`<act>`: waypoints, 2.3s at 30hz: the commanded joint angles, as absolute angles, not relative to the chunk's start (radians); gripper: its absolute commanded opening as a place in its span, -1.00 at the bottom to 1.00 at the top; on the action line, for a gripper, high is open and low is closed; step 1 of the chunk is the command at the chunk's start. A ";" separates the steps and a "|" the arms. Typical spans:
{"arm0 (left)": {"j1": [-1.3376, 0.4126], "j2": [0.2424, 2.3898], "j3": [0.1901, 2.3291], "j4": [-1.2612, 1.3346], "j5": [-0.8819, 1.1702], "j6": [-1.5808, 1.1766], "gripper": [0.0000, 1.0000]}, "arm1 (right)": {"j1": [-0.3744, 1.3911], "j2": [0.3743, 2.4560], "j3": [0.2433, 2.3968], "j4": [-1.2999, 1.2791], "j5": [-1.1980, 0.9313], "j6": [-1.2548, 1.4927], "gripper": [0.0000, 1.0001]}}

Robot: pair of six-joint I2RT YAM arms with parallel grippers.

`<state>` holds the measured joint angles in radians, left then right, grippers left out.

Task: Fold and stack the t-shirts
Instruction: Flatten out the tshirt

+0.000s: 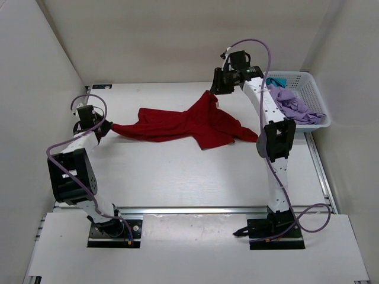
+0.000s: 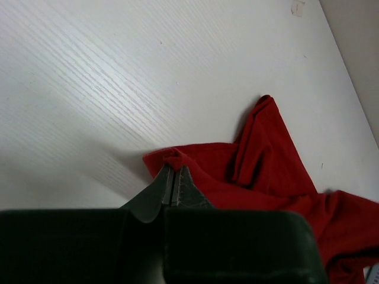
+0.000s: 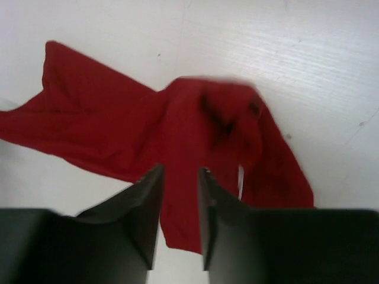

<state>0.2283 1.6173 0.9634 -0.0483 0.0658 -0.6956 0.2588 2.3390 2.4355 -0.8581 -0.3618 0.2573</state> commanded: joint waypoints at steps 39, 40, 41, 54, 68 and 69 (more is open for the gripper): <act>0.045 1.443 0.879 -0.018 0.091 -0.677 -1.00 | 0.652 2.037 1.454 -0.484 0.206 0.271 -0.11; 0.049 1.439 0.879 -0.012 0.091 -0.676 -1.00 | 0.658 2.045 1.453 -0.488 0.198 0.267 -0.15; 0.049 1.437 0.877 -0.014 0.087 -0.681 -1.00 | 0.669 2.048 1.454 -0.483 0.187 0.273 -0.42; 0.061 1.459 0.900 -0.017 0.112 -0.698 -1.00 | 0.837 2.032 1.690 -0.811 -0.046 0.274 -0.90; 0.103 1.473 0.917 -0.023 0.117 -0.696 -1.00 | 0.717 1.605 1.128 -0.398 -0.147 0.469 -0.22; 0.107 1.470 0.913 -0.026 0.109 -0.692 -1.00 | 0.680 1.554 1.047 -0.356 -0.135 0.507 -0.29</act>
